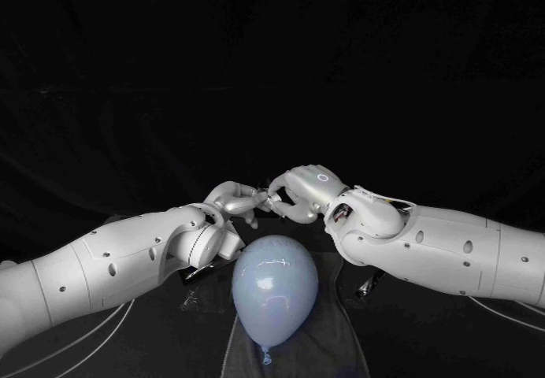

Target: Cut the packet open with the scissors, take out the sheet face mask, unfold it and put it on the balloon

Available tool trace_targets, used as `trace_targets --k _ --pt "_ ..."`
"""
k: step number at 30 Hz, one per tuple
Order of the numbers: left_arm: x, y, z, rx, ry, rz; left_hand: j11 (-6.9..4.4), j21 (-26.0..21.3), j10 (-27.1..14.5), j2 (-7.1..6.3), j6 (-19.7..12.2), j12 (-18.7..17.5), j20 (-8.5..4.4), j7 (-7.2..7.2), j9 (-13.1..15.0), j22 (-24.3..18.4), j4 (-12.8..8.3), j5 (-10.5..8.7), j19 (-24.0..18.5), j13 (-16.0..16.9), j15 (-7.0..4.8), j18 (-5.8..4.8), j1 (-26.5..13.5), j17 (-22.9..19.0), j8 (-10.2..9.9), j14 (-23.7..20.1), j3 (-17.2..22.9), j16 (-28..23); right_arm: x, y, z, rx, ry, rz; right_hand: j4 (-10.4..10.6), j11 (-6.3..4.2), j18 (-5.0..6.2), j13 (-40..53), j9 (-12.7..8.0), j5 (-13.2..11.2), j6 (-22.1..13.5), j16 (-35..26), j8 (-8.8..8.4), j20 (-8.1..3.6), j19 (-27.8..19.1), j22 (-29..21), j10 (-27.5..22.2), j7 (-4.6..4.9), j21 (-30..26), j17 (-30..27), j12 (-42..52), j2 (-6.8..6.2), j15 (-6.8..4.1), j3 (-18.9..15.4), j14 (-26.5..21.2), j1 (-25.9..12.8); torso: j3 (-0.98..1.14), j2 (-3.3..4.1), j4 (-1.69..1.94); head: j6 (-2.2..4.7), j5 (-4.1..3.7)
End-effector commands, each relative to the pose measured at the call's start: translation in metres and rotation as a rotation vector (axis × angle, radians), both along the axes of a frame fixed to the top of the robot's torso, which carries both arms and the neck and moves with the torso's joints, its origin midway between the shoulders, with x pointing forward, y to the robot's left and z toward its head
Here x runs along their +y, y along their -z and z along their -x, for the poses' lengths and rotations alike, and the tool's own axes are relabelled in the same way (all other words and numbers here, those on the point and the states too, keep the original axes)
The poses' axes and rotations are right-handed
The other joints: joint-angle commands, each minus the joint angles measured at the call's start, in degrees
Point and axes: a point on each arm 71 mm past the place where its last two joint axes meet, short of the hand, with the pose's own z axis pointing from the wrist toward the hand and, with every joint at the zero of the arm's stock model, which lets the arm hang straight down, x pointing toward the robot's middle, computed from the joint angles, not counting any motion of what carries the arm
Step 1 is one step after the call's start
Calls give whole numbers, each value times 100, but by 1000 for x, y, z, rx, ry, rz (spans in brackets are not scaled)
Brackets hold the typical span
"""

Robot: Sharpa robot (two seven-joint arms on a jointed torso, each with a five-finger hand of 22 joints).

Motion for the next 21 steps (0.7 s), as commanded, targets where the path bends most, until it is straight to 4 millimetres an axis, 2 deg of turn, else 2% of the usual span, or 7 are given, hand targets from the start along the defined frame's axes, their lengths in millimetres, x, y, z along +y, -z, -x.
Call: trace_targets --k 1,9,21 --pt "-3 -2 1 -9 29 0 -37 39 56 34 23 -19 -40 2 4 5 -489 18 15 4 -21 58 -8 2 20 -4 537 34 -1 -3 0 -51 16 -9 -33 43 -45 715 -43 -21 -117 20 -80 31 -33 991 -30 11 -43 1509 -59 -144 58 16 600 8 3 2 -3 0 -4" --pt "-4 -2 2 -9 35 1 -38 45 61 33 27 -20 -41 1 8 8 -503 19 16 6 -23 58 -23 22 21 9 550 39 -1 -1 -2 -42 46 31 11 135 -25 625 -132 -22 -294 20 -242 85 -95 952 -137 112 -194 1509 -185 -341 130 -73 600 -112 0 2 1 2 -23" --pt "-6 -3 3 -13 41 3 -39 47 63 34 28 -20 -42 0 10 9 -507 19 16 6 -23 58 -28 32 21 15 555 41 2 4 -5 2 65 92 113 124 -18 628 -134 -22 -123 18 -196 110 -102 949 -142 87 -210 1503 -177 -347 136 -139 598 -171 1 -1 0 -15 -30"
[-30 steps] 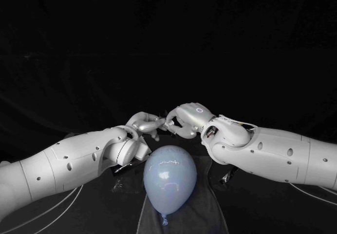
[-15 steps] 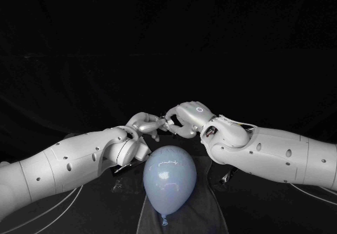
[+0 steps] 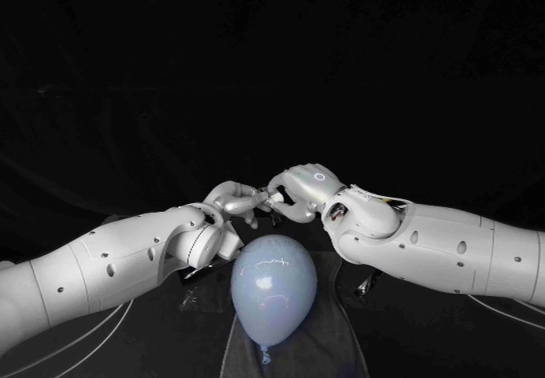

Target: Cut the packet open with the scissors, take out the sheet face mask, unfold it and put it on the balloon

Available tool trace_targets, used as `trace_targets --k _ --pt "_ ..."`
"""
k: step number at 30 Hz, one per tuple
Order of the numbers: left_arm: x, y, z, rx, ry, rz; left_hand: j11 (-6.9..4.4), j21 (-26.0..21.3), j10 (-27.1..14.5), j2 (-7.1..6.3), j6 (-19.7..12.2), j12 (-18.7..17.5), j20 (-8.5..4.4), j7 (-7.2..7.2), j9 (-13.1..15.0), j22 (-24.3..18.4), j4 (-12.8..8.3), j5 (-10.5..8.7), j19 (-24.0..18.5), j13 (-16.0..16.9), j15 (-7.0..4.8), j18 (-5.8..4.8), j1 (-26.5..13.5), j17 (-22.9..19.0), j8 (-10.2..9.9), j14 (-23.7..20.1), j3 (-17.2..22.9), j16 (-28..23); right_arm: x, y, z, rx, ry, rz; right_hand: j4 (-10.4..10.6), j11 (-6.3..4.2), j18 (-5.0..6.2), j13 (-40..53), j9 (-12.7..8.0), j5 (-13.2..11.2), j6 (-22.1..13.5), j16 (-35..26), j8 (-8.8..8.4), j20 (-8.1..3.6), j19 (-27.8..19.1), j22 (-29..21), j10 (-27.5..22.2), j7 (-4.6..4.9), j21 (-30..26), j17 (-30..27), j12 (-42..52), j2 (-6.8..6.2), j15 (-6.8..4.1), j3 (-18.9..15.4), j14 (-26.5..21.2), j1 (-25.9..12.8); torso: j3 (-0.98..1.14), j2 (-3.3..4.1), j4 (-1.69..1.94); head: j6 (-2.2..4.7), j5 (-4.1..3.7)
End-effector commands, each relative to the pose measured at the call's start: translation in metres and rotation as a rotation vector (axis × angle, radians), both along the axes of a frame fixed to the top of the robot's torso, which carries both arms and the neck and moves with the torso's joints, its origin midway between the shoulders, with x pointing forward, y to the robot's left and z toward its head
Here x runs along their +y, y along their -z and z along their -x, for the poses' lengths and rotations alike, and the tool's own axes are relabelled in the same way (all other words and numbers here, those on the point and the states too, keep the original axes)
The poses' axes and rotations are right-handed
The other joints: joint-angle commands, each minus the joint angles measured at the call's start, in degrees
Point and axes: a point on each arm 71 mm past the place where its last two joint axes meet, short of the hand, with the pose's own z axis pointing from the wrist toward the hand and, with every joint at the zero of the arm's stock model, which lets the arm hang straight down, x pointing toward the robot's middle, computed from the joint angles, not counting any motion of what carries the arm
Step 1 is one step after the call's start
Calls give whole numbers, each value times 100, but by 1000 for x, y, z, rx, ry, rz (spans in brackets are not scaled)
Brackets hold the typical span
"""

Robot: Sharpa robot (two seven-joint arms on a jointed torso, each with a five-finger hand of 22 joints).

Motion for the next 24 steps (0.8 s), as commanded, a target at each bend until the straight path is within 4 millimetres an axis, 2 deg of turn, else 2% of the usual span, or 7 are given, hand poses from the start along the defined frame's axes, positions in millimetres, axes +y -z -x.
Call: trace_targets --k 1,14,21,24 --pt "-4 -3 1 -14 29 3 -38 24 64 36 29 -20 -42 0 10 4 -507 23 16 7 -25 81 -26 3 22 15 555 18 -1 3 -2 18 28 48 32 1 -15 625 4 -23 77 34 35 32 -23 944 -19 -5 -42 1498 -7 -15 30 -17 615 -6 1 0 1 -3 -2" --pt "-4 -3 1 -18 29 5 -39 28 66 39 31 -21 -43 -1 14 7 -515 22 17 8 -26 81 -37 3 22 18 565 19 -2 9 -4 59 72 128 74 -10 -8 607 6 -23 171 25 70 30 -35 936 -39 -18 -77 1470 -30 7 23 -24 608 -8 3 1 0 -27 -3" --pt "-4 -3 1 -18 29 5 -39 28 66 39 31 -21 -43 -1 14 7 -515 22 17 8 -26 81 -37 3 22 18 565 19 -3 9 -5 53 85 131 72 -23 -21 632 8 -22 266 37 109 24 -5 956 -12 -28 -4 1505 7 50 11 14 617 61 4 0 0 -34 -5" --pt "-4 -3 2 -18 30 5 -39 28 66 39 31 -21 -43 -1 14 7 -515 22 17 8 -26 81 -37 3 22 18 565 19 -3 8 -4 46 89 125 70 -37 -31 661 21 -22 383 37 166 19 21 972 23 -44 52 1505 49 111 -3 60 617 119 3 2 -1 -33 -6"
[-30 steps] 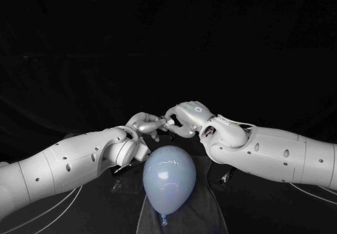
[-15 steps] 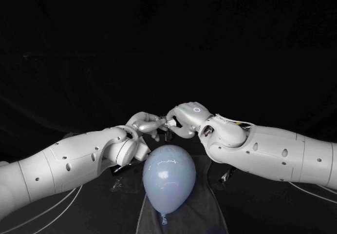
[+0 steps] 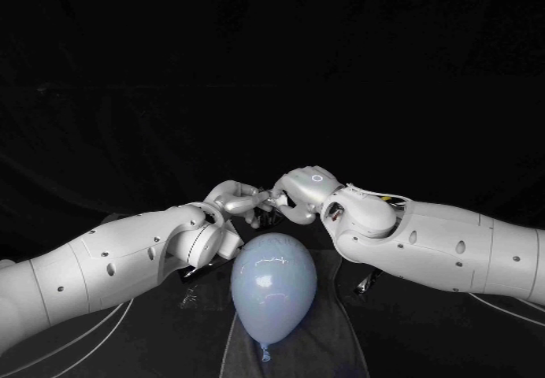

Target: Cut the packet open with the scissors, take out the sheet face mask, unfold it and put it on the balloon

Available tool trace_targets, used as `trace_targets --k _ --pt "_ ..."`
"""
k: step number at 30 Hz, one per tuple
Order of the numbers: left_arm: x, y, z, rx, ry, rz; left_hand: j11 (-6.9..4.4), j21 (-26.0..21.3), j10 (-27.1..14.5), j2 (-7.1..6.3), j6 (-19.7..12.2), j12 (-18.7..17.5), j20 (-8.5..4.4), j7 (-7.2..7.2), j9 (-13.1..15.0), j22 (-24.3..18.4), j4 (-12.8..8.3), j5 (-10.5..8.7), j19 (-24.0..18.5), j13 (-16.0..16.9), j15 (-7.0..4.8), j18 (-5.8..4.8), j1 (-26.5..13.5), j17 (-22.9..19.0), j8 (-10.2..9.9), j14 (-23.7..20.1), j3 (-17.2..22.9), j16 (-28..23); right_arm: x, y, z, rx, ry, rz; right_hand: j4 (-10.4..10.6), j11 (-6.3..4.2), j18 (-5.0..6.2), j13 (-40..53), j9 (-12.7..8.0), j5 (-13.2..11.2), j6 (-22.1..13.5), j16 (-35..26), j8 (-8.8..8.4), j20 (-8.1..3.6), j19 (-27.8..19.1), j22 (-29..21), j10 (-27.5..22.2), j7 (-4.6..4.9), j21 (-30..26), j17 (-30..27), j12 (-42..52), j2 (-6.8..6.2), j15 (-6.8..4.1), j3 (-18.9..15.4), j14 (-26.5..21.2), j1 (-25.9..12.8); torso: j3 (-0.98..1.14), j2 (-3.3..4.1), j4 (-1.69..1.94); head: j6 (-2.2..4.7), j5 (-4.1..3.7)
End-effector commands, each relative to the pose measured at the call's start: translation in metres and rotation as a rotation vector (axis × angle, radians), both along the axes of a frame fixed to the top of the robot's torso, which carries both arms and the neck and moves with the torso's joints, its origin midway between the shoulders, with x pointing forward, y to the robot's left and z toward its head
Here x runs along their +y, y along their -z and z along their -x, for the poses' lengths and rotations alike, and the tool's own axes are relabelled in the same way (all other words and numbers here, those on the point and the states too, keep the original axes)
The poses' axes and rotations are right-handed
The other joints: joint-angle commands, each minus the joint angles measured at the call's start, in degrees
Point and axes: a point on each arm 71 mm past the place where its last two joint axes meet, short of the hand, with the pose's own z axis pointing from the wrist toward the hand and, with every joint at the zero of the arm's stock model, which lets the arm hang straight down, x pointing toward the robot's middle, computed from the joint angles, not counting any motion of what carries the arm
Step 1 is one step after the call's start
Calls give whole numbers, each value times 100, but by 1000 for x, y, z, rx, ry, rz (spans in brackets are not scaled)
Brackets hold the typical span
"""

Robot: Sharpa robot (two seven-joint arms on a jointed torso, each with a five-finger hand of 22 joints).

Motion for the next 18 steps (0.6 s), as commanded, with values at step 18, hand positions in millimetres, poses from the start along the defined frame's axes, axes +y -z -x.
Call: trace_targets --k 18 --pt "-2 -4 0 -21 24 6 -37 33 69 59 32 -22 -22 -1 7 11 -537 18 -5 9 -39 85 -28 0 19 9 558 19 -7 -3 2 -72 -2 -54 -47 -369 -123 1091 472 -21 716 27 900 -245 264 1111 478 -384 541 1507 611 495 -298 226 618 238 -1 1 1 -5 -10"
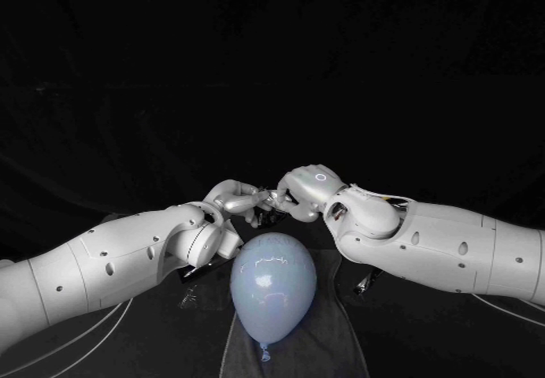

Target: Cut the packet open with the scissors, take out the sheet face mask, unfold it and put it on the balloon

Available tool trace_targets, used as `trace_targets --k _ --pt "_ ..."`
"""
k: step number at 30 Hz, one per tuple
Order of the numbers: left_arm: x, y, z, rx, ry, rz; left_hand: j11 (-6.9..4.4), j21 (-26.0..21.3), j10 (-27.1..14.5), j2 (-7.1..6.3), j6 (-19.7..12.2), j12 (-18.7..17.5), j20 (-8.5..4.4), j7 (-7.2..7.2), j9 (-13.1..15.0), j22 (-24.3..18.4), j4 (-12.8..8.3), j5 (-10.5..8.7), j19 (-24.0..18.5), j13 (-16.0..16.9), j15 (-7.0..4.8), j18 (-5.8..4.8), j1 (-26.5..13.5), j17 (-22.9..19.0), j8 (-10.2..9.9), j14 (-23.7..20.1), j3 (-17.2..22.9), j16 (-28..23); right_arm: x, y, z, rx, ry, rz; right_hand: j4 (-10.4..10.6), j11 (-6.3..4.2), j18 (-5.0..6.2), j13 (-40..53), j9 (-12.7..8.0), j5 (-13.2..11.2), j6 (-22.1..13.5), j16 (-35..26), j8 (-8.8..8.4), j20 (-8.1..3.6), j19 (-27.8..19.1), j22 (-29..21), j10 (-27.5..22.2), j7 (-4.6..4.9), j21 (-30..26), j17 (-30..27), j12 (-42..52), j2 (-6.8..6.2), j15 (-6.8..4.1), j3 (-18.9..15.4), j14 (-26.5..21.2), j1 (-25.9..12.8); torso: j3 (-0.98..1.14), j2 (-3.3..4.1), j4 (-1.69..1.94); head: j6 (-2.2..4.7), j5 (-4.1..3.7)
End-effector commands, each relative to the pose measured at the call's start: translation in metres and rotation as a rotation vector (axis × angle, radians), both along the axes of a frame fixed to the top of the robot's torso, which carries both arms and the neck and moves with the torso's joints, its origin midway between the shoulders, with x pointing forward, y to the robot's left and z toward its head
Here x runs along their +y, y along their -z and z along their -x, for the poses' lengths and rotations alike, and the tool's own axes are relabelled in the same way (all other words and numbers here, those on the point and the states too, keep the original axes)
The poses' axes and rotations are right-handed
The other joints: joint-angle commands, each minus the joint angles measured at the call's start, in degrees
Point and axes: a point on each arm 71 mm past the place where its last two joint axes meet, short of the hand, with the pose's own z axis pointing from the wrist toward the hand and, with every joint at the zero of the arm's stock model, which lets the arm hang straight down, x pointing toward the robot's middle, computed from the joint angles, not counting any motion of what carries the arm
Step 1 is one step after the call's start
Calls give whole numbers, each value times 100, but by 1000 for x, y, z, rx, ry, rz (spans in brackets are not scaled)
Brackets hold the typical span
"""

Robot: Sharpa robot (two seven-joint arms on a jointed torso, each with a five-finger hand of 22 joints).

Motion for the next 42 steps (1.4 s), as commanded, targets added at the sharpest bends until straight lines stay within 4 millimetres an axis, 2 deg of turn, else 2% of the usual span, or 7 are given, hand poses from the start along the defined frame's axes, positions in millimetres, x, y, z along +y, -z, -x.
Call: trace_targets --k 1,13,20,36,39,41,42 --pt "-2 -3 0 -18 18 5 -36 34 69 57 32 -22 -22 -1 0 5 -463 20 -5 10 -48 60 16 3 18 0 485 20 -1 -3 2 -50 -19 -37 -14 -55 -123 1100 59 -17 -20 20 81 -42 61 1111 290 -40 39 1506 57 28 -50 42 596 -28 -1 -1 2 1 -2" --pt "-1 -3 -1 -14 17 2 -36 40 68 62 31 -26 -23 0 4 8 -471 20 -5 10 -49 60 2 -20 16 -8 499 15 -6 -9 8 -75 -56 -153 10 -105 -133 1137 187 -17 -34 20 280 -80 83 1124 323 -98 92 1506 96 20 -92 53 596 -116 2 3 2 2 -14" --pt "-1 -4 -1 -11 16 0 -35 42 65 66 28 -29 -24 1 5 9 -474 20 -5 9 -48 59 -5 -30 14 -12 508 12 -12 -13 14 -72 -79 -228 12 -111 -137 1155 210 -17 -41 20 312 -86 90 1129 336 -103 113 1506 118 25 -97 54 596 -125 2 -5 -3 -9 1" --pt "0 -3 -2 -10 13 -1 -33 45 62 71 24 -33 -24 3 6 11 -478 19 -5 9 -47 59 -17 -35 11 -13 519 10 -14 -14 21 -18 -115 -266 18 -110 -121 1043 260 -17 -124 20 358 -95 59 1106 245 -99 23 1506 -39 32 -101 56 596 -145 -1 -6 -8 -16 7" --pt "-1 -3 -2 -9 15 -1 -33 45 62 71 24 -33 -24 3 6 11 -478 19 -5 9 -47 59 -17 -35 11 -13 519 10 -12 -12 19 4 -115 -253 8 -80 -97 917 281 -19 -326 20 328 -88 3 1067 132 -63 -126 1506 -223 -80 -80 -36 596 -179 -3 -8 -1 -15 8" --pt "-1 -3 -2 -9 16 -1 -33 45 62 71 24 -33 -24 3 6 11 -478 19 -5 9 -47 59 -17 -35 11 -13 519 10 -9 -12 19 12 -122 -249 69 -7 -95 893 212 -18 -559 20 172 -58 -16 1056 95 32 -170 1506 -267 -189 -24 -137 596 -275 -2 -3 9 -12 6" --pt "-1 -3 -2 -9 16 -1 -33 45 62 71 24 -33 -24 3 6 11 -478 19 -5 9 -47 59 -17 -35 11 -13 519 10 -8 -12 20 15 -128 -247 73 2 -95 896 204 -19 -571 20 158 -53 -17 1056 94 40 -171 1506 -265 -204 -16 -149 596 -280 -2 1 10 -12 4"
